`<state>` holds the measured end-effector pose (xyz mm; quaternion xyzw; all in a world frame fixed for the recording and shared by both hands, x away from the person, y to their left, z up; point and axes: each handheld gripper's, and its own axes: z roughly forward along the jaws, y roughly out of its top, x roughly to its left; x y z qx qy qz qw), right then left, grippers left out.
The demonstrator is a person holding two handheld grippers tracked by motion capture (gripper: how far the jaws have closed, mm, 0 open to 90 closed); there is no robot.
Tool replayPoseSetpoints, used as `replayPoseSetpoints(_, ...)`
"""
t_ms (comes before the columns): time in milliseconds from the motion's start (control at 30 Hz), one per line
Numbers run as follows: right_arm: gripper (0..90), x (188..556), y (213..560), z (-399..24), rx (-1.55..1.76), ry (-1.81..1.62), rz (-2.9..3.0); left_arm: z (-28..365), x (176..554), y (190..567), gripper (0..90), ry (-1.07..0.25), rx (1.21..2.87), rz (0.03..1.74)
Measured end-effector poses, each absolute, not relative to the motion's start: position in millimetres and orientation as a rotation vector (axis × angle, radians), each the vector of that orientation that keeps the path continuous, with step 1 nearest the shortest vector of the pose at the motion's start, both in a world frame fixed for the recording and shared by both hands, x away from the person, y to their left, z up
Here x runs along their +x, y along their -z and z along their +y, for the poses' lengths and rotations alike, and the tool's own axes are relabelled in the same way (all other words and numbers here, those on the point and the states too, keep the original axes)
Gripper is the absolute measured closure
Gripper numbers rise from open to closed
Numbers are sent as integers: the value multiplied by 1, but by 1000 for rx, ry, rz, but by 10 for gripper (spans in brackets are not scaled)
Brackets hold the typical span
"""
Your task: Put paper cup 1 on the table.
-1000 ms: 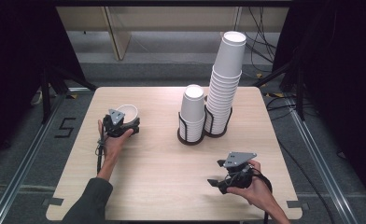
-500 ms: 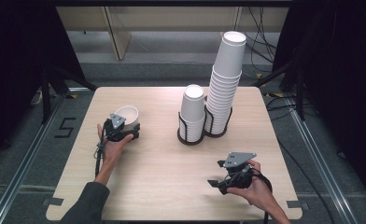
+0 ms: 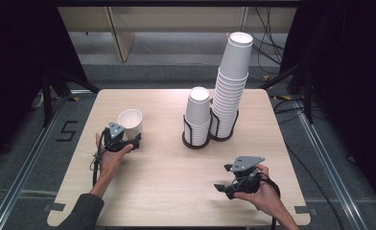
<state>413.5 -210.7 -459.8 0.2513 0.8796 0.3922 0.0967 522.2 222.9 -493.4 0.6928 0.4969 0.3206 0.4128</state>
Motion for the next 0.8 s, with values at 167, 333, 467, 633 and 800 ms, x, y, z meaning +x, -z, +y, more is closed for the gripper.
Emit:
replayPoseSetpoints(167, 216, 414, 459, -213, 759, -1164, 2593, 223, 497, 481, 142, -815, 1696, 1242)
replayPoseSetpoints(333, 216, 415, 457, -216, 773, -1166, 2563, 221, 467, 470, 142, -771, 1679, 1189)
replayPoseSetpoints(467, 215, 417, 455, -219, 794, -1167, 2528, 216, 442, 464, 142, -757, 1671, 1145)
replayPoseSetpoints(633, 215, 417, 454, -223, 842, -1168, 2506, 208, 417, 460, 143, -724, 1657, 1100)
replayPoseSetpoints(800, 215, 417, 456, -224, 841, -1162, 2514, 201, 400, 459, 142, -698, 1677, 1053)
